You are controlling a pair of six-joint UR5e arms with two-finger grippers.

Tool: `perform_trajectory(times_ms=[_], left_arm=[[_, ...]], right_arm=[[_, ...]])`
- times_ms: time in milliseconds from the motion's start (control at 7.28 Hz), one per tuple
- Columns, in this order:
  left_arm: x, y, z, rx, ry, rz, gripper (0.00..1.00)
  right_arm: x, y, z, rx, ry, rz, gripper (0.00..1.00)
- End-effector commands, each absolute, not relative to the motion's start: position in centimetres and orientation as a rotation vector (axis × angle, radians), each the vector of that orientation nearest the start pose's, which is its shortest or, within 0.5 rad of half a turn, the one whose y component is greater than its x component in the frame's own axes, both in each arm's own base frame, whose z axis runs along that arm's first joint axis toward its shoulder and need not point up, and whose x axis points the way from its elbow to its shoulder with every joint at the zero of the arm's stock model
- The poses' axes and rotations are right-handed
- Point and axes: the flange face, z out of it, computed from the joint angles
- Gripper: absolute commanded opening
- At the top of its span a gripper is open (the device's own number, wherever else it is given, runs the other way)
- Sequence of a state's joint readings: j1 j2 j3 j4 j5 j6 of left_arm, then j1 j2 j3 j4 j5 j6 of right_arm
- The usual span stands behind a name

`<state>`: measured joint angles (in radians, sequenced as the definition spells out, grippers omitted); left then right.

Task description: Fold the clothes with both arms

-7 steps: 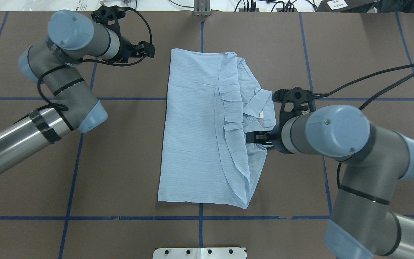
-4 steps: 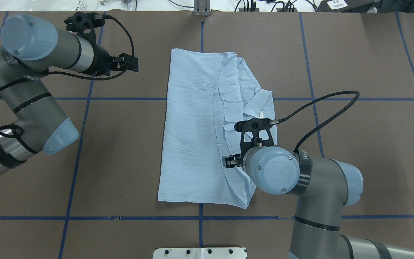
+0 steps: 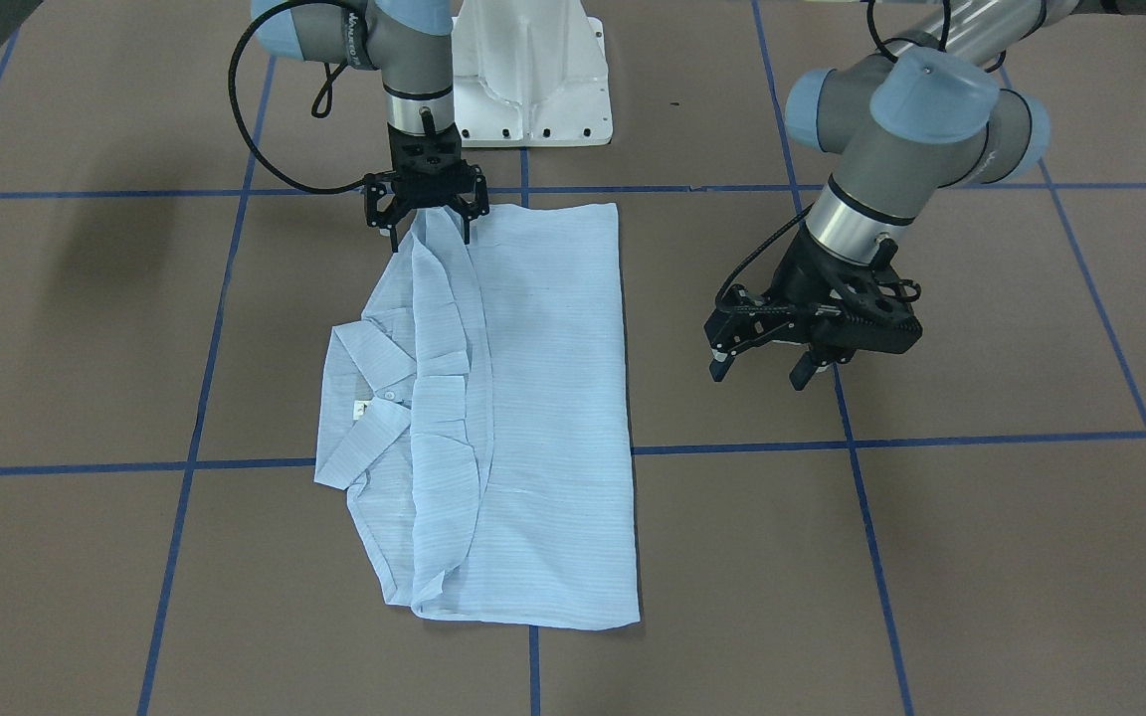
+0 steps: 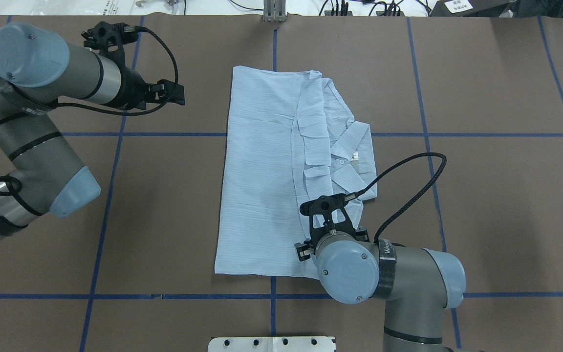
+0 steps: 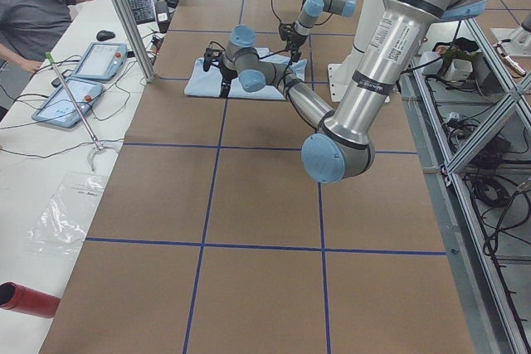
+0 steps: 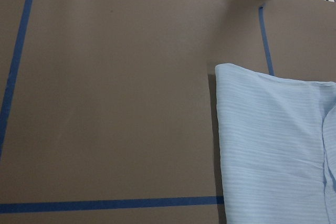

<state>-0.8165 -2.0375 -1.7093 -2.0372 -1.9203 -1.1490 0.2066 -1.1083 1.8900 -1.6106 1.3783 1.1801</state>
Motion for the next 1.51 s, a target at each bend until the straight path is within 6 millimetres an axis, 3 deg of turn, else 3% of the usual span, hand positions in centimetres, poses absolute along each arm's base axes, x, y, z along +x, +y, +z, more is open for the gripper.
perform_trajectory(times_ms=[0,550,1099,1374], left_arm=[[37.0,-53.7,27.7,0.357,1.047,-0.166,1.0],[38.0,-53.9,27.5,0.352,1.048,-0.16,1.0],[38.0,-53.8,27.2,0.355,1.054,-0.161,1.0],[38.1,-53.8,26.9,0.353,1.057,-0.163,1.0]], right_arm=[[-57.2,-26.0,27.5,0.387,-0.646,-0.135,1.0],[-58.1,-25.1,28.8,0.373,-0.622,-0.158,1.0],[-56.7,-27.7,29.6,0.394,-0.592,-0.179,1.0],[-55.4,-28.9,31.0,0.393,-0.567,-0.162,1.0]])
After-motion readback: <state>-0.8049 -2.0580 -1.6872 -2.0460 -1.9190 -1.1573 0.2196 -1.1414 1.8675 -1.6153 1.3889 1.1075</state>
